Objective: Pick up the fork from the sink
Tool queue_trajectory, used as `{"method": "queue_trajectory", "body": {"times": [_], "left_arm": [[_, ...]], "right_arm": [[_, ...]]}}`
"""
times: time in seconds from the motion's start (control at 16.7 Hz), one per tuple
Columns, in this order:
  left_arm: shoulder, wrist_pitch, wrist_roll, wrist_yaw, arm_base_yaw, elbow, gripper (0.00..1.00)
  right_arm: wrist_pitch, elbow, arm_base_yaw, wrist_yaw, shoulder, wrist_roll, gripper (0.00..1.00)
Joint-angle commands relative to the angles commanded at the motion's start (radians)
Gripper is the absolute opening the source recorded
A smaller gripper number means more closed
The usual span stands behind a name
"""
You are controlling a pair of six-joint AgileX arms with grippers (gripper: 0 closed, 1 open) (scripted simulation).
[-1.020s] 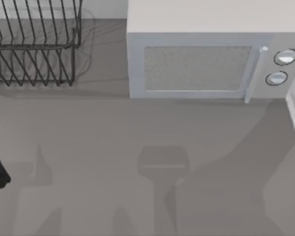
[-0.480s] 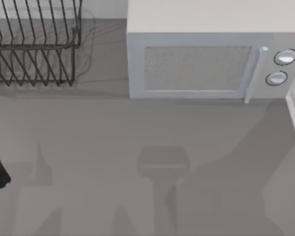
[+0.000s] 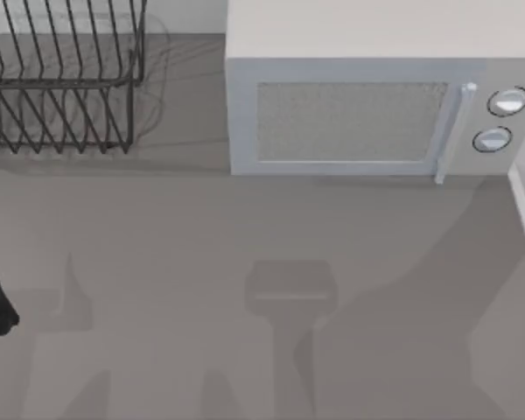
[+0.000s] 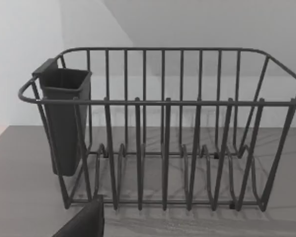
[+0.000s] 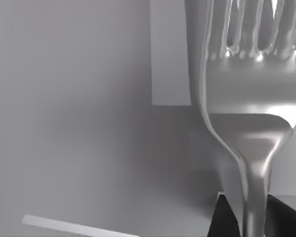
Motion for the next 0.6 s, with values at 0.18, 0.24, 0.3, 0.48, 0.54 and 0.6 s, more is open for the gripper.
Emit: {"method": "queue_trajectory", "body": {"times": [0.18,0.24,0.3,0.48,0.54,0.6], "left_arm": [[0.000,0.000,0.000,0.000,0.000,0.000,1.00],[0.000,0.000,0.000,0.000,0.000,0.000,1.00],[0.000,0.000,0.000,0.000,0.000,0.000,1.00],[0.000,0.000,0.000,0.000,0.000,0.000,1.00],[0.000,0.000,0.000,0.000,0.000,0.000,1.00],[0.000,0.000,0.000,0.000,0.000,0.000,1.00]], "right_arm": [[0.000,0.000,0.000,0.000,0.000,0.000,0.00],[0.000,0.000,0.000,0.000,0.000,0.000,0.00],[-0.014,0.013,0.003,-0.011,-0.046,0.010,0.00],[-0.053,0.045,0.002,-0.012,-0.060,0.009,0.00],[-0.087,0.070,0.002,-0.012,-0.071,0.009,0.00],[-0.132,0.098,0.002,-0.012,-0.085,0.008,0.00]]}}
